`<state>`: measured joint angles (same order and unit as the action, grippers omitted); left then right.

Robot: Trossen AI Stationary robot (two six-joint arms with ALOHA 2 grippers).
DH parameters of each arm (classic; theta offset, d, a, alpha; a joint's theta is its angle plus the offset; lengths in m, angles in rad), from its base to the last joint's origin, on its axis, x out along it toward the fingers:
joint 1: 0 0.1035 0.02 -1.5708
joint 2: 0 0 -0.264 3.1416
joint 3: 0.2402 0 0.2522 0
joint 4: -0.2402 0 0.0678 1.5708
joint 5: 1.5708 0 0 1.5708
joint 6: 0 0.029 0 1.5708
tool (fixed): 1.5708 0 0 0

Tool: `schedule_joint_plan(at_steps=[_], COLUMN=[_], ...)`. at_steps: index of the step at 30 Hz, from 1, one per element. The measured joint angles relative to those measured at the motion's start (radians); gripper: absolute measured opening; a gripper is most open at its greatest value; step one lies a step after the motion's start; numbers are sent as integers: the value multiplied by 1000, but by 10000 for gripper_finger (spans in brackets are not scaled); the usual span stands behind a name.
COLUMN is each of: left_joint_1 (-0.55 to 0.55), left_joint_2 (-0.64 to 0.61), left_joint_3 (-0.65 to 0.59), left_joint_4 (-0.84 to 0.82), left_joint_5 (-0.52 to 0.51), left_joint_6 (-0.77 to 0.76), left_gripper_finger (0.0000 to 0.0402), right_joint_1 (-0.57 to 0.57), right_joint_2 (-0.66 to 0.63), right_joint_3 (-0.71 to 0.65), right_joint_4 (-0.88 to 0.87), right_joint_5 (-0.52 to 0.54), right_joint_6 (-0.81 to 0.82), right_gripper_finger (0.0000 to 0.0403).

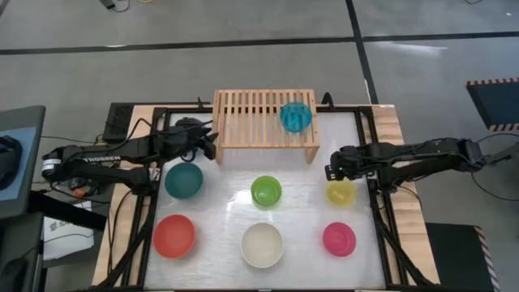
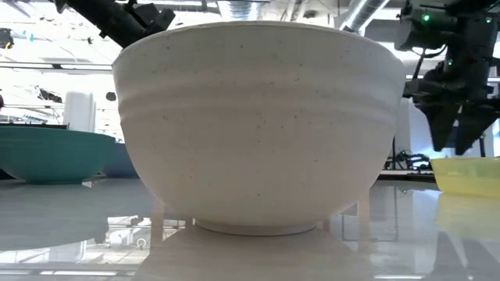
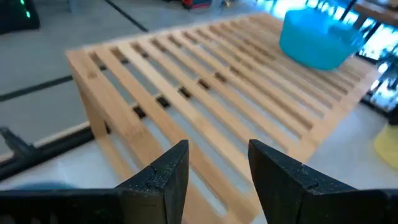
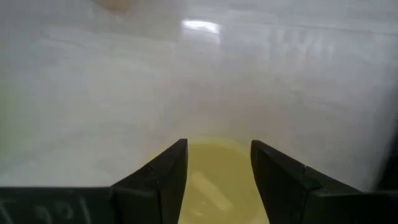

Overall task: Place and stack bowls onto a shelf
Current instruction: Stack the small yellow bowl on top of the small blue bowl on the shelf

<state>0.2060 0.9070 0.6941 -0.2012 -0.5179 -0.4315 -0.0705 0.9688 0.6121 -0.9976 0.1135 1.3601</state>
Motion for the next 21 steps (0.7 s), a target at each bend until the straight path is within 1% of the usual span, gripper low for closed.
schedule_joint_plan(at_steps=[3, 10, 17, 21], left_joint_1=[-13, -36, -57, -76], left_joint_2=[0, 0, 0, 0], left_joint_3=[0, 0, 0, 0], left_joint_4=[-38, -118, -162, -167], left_joint_5=[0, 1, 15, 16], left_joint_6=[-42, -146, -168, -168], left_gripper_finger=[151, 151, 151, 151], right_joint_1=[-11, -11, 17, 53], right_joint_2=[0, 12, 72, 121], right_joint_3=[0, 0, 0, 0], right_joint_4=[-26, -20, -23, -50], right_joint_5=[-2, -2, -7, -3], right_joint_6=[-14, -41, -55, -56], right_gripper_finger=[203, 203, 203, 203])
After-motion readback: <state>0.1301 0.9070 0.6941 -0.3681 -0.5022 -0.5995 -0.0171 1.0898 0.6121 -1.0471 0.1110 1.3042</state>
